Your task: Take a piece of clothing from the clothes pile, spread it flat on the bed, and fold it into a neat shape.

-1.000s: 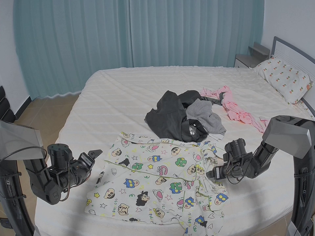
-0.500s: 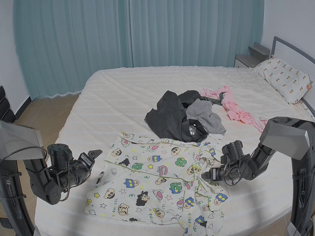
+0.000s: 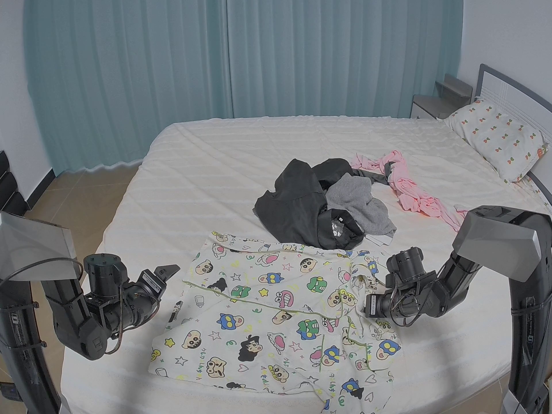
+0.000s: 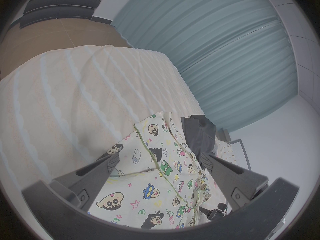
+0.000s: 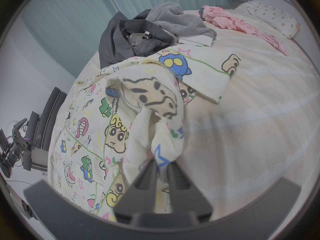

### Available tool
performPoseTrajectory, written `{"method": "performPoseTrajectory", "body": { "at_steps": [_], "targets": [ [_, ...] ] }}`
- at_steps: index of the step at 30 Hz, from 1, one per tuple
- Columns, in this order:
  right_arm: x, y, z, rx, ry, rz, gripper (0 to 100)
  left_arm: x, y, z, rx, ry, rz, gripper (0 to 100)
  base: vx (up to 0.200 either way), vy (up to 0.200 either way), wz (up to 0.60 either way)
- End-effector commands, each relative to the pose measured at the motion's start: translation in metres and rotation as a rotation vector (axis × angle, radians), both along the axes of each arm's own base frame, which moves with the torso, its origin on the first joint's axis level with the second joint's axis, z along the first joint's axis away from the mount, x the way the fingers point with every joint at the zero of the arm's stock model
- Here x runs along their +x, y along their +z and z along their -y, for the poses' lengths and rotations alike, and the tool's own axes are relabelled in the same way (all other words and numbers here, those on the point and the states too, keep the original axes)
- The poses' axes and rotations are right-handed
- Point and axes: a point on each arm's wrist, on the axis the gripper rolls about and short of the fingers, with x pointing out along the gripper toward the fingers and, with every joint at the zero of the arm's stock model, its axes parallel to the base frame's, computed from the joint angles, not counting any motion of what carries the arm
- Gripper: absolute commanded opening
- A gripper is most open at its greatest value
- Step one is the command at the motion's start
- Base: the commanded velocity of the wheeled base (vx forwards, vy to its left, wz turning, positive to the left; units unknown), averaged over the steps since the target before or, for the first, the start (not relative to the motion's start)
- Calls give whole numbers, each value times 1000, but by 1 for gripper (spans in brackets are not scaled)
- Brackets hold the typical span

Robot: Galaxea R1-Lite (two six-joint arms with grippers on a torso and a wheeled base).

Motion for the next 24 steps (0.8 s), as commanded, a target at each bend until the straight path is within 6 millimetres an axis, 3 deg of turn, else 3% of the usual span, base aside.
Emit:
{"method": "performPoseTrajectory", "body": {
  "at_steps": [1, 9, 12, 19, 21, 24],
  "targets": [
    [0, 3, 1, 2, -4, 7, 0, 0, -1, 0, 1, -1, -2, 100, 0, 0, 0],
    [-8, 31, 13, 5, -35, 47, 0, -1, 0, 1, 2, -2, -3, 100, 0, 0, 0],
    [-15, 39, 34, -23, -71, 50, 0, -3, -1, 2, 8, 1, -7, 100, 0, 0, 0],
    [-18, 29, 80, -153, -86, 26, 0, -3, -2, 3, 17, -9, -8, 100, 0, 0, 0],
    [-18, 29, 80, -153, -86, 26, 0, -3, -2, 3, 17, -9, -8, 100, 0, 0, 0],
    [-15, 28, 95, -164, -120, 30, 0, -4, -2, 4, 18, -12, -14, 100, 0, 0, 0]
  ]
}}
